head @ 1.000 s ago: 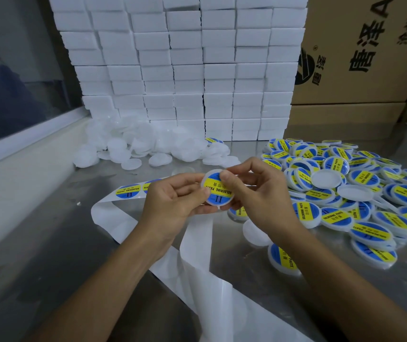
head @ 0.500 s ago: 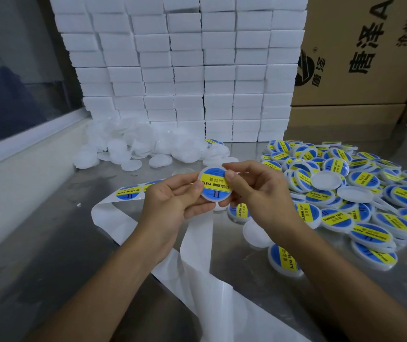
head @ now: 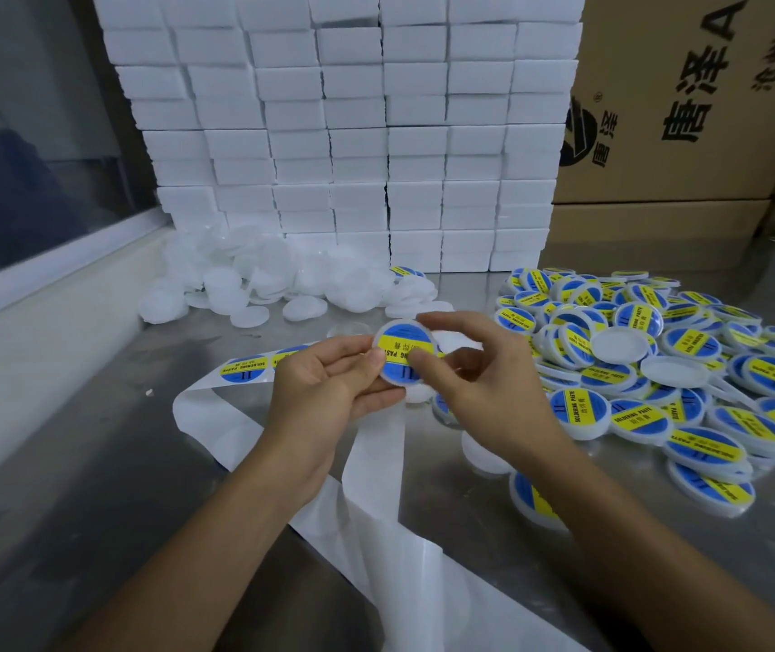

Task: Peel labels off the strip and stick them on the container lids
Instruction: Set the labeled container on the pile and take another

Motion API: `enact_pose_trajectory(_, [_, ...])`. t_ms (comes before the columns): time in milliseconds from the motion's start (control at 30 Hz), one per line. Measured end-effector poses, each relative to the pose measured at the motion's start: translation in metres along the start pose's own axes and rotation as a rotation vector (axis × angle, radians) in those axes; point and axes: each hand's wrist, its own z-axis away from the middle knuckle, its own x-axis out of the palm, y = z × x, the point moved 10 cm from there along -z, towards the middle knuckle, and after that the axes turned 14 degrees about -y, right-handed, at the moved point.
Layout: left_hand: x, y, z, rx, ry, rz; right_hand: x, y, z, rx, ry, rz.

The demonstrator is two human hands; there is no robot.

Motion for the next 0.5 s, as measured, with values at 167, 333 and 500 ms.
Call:
enact_pose_trajectory(167, [-0.001, -0.001, 0.0, 0.002, 0.017, -0.068, 0.01, -0.025, 0.007, -0.196, -0.023, 0.322])
enact_pose_trajectory(333, [0.0, 0.001, -0.001, 0.054, 0.004, -0.212, 0.002, -0.029, 0.005, -0.242, -0.006, 0.474])
enact_pose_trajectory(500, [-0.006, 0.023, 0.007, 0.257, 0.205, -0.922, -0.065, -0.001, 0.0, -0.045, 0.227, 0.589])
